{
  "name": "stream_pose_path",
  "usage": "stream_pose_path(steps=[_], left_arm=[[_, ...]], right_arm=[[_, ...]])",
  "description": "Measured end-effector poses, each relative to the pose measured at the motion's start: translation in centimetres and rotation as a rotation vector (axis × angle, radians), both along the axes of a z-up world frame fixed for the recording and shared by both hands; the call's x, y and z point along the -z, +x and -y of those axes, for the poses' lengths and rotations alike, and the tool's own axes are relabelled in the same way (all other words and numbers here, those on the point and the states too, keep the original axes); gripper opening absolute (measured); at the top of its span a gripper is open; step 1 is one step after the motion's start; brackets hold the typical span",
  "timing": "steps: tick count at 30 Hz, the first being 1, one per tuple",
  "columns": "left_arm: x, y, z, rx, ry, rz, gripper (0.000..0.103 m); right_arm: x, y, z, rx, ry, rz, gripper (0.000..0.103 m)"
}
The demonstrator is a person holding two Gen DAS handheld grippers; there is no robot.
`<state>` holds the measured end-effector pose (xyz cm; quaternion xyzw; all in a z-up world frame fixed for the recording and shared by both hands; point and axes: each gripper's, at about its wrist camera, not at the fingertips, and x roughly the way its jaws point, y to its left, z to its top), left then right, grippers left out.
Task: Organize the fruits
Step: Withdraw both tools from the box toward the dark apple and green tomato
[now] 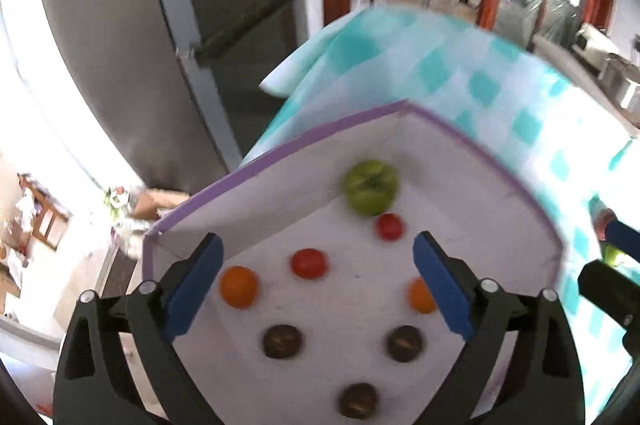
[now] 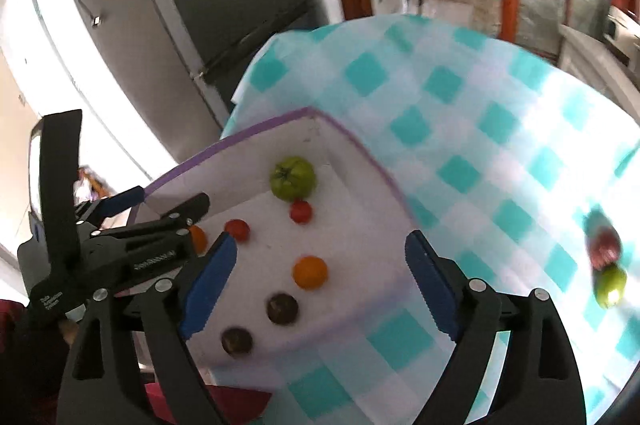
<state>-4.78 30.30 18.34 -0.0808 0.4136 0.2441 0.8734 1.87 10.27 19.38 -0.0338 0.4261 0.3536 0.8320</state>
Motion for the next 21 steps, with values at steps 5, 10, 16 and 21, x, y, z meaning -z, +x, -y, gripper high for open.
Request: stream_pose_path(steps=[5,10,16,21], left_arm=[[-1.8,-1.3,8.8,0.137,0.114,0.093,0.101],[-1.9,-2.2,18.6,0.339,0.180,0.101,0.101],[0.2,-2.6,26.6,0.581,0.233,0.033,0.101],[2.4,-2.3,29.7,0.695,0.219,-0.038,0.101]], right_arm=[[0.6,-1.7,7.6,0.104,0.036,-0.019,0.085],[3.9,-2.9,15.1,0.232,0.026,-0.079,0.085],[7.6,-4.0,22.8,0.391,0.015,-0.151,0.085],[10.1,-4.4,26.4,0.477,0.012,-0.201,0.085]])
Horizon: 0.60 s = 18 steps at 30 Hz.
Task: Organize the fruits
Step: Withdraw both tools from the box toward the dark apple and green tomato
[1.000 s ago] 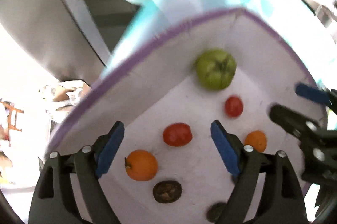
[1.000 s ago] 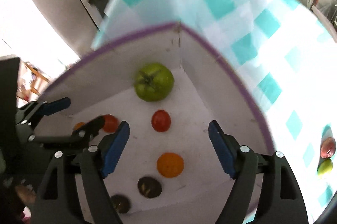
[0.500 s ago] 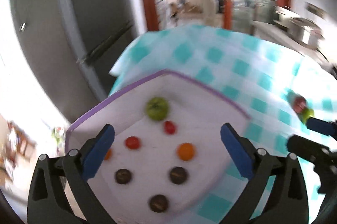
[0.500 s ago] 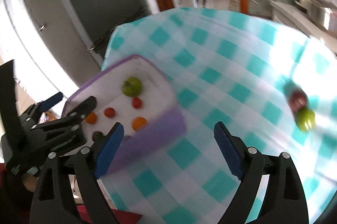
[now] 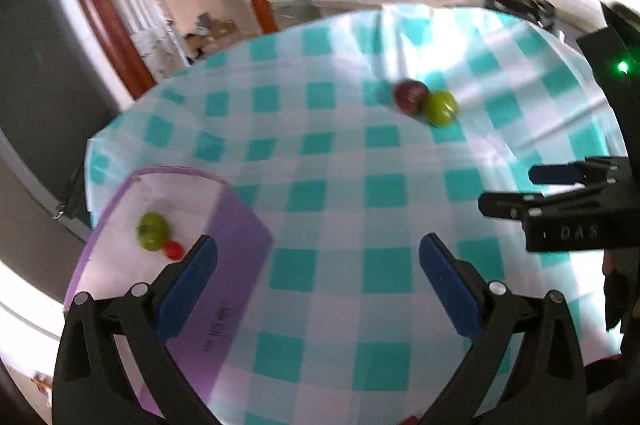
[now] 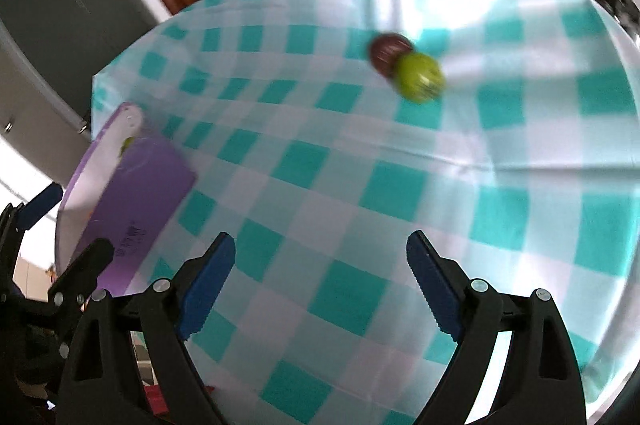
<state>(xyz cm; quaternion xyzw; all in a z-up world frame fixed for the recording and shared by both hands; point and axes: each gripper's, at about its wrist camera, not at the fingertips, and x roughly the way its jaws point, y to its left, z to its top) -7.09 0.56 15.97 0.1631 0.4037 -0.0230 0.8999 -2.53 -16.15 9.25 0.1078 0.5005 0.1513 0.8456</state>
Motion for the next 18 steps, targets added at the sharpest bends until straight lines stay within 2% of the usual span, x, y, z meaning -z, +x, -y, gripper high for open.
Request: stream_pose_path(steps=[8,18], left_arm=[[2.8,3.1,0.2,0.011,-0.035,-0.115,0.101],[5.5,12.1,0.0,0.047,-0.070,-0.208,0.101]], right_arm=[[2.7,0.8,2.1,0.073,-0.025,-0.064,0.085],[5.0,7.1,2.7,0.177,-0.085,-0.122,0.085]])
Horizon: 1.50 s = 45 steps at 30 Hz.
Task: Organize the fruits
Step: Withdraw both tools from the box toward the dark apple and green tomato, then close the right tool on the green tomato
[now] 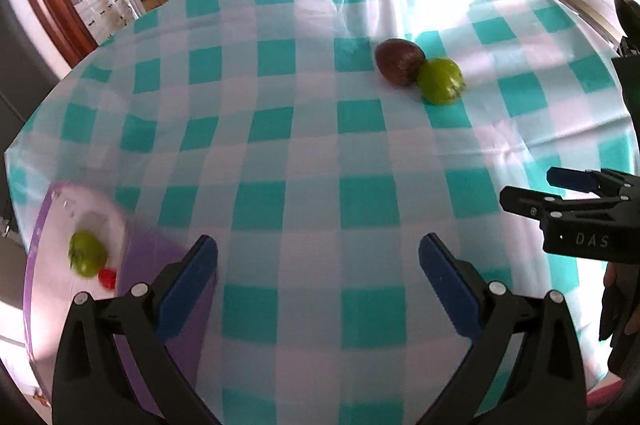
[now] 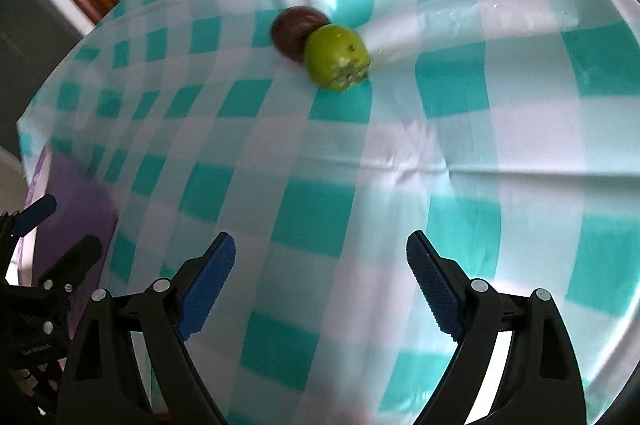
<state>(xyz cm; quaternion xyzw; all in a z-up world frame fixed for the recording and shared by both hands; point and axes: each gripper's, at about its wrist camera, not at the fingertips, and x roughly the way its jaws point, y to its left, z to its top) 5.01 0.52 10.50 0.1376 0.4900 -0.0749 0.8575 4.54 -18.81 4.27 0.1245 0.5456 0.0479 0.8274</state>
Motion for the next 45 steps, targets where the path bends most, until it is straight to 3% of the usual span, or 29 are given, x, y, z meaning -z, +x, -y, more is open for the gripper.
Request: stream_pose_path(steps=[5,11,18,28,32,35,39,45], left_arm=[[1.7,5.6,-0.9,-0.040,-0.069,-0.068,0.101],[5.5,10.7,-1.0,-0.080,-0.117,-0.150,0.101],[8.2,13.8,-1.2,-0.076,-0.128,-0.185,0.101],[10.5,15.8,-1.9,-0.083,-0.133,-0.259,0.101],[10.7,16.0,-1.9,-0.069,-0.115,-0.246,0.101],[10.8,16.0,-1.8,-0.059,-0.100,-0.237,0.101],[10.9,16.0,-1.7,-0.050,-0.086,-0.226,0.101],[10.7,15.6,-1.6,-0.070,-0.089,-0.209,0.102]], right_arm=[[1.3,3.6,-0.5,0.039,-0.073,-0.001,0.086],[3.8,8.7,-1.9,0.028,-0.235,0.017,0.087],[5.3,11.9,-3.5,-0.015,-0.323,0.084,0.087],[5.9,14.4,-3.4,0.002,-0.272,0.114,0.087],[6.1,14.3,-3.1,0.000,-0.256,0.127,0.087],[6.5,14.3,-2.1,-0.007,-0.244,0.139,0.082],[6.3,14.4,-0.8,0.038,-0.241,0.149,0.058],[6.6,13.8,0.1,0.028,-0.228,0.161,0.058]])
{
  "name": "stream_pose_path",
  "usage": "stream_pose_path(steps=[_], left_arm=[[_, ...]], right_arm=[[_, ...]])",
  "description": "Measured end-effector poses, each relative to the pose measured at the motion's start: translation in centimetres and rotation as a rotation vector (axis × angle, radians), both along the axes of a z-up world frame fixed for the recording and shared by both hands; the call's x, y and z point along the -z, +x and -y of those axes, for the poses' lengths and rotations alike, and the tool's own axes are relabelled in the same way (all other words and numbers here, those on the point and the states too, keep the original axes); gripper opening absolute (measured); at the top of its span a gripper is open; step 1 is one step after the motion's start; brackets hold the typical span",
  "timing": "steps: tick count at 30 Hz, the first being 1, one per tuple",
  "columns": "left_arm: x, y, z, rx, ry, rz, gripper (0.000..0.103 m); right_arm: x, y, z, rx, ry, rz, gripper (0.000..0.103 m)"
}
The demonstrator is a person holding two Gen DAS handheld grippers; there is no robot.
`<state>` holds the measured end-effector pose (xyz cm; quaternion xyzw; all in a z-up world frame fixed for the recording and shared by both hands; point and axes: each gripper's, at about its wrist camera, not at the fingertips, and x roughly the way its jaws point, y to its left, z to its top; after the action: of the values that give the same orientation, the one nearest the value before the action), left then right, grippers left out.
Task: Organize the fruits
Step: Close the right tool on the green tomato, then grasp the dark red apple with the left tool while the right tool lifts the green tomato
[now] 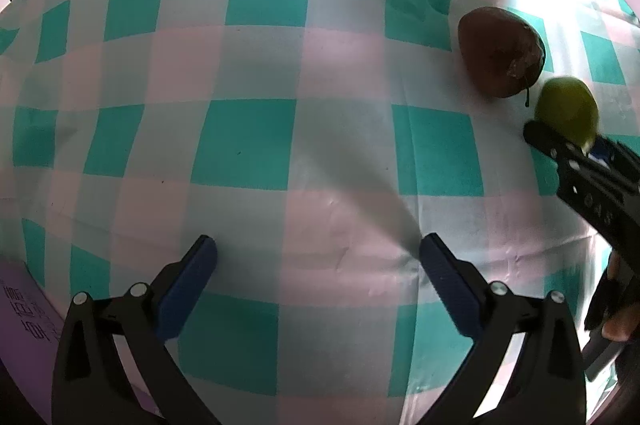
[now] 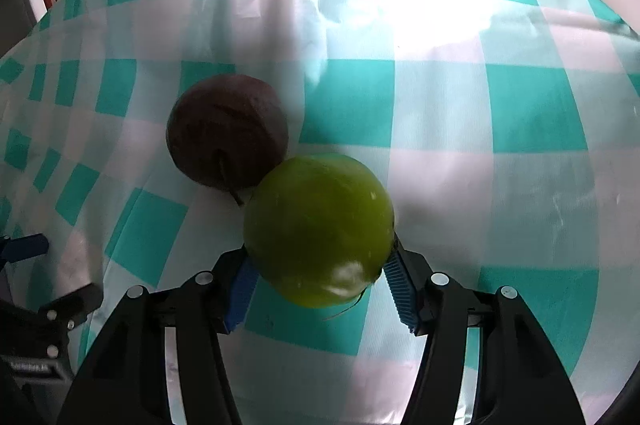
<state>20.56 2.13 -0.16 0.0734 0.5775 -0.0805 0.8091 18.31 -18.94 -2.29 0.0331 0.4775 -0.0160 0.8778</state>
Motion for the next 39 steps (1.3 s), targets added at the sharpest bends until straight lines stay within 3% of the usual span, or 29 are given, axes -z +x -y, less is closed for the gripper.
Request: stream_pose_path(steps=[7,11,13,14,16,17,18,21,24,32,39], left_arm=[[-0.1,-0.3,0.3,0.004,-0.005,0.036,0.102],[-0.2,0.0,0.5,-0.001,-0.004,0.026,0.102],[-0.3,0.1,0.9,-0.003,-0.003,0.026,0.102],[-0.3,0.3,1.1,-0.001,-0.003,0.028,0.102],[-0.4,0.9,1.5,0.000,-0.004,0.028,0.102],[-0.8,1.3,1.5,-0.004,-0.004,0.025,0.102],[-0.9,1.6,1.6,-0.009,-0.002,0.020,0.102],[-1.2,2.0,1.7,-0.018,-0.001,0.011,0.102],[-1.4,2.0,1.6,-0.003,0.000,0.014,0.102],[-1.2,1.4,2.2,-0.003,-0.005,0.044,0.102],[-1.2,3.4,4.8,0.047,-0.063,0.088,0.102]], right_arm=[[0.4,-0.8,-0.7,-0.002,-0.002,0.020,0.057],[0.2,-2.7,-1.2,-0.021,0.002,0.024,0.034],[0.1,-3.0,-1.6,-0.020,0.003,0.024,0.032],[0.1,-3.1,-1.5,-0.021,0.010,0.022,0.033],[0.0,-2.7,-1.4,-0.035,0.051,0.013,0.048],[0.0,-2.4,-1.6,-0.052,0.083,0.003,0.069],[-0.1,-2.0,-2.0,-0.058,0.078,-0.001,0.074],[0.0,-0.7,-3.2,-0.075,0.002,0.000,0.075],[0.0,0.4,-2.7,-0.042,0.033,0.008,0.069],[0.2,0.9,-3.0,-0.058,-0.012,0.033,0.062],[-0.4,-2.2,-0.8,0.073,0.006,0.063,0.062]])
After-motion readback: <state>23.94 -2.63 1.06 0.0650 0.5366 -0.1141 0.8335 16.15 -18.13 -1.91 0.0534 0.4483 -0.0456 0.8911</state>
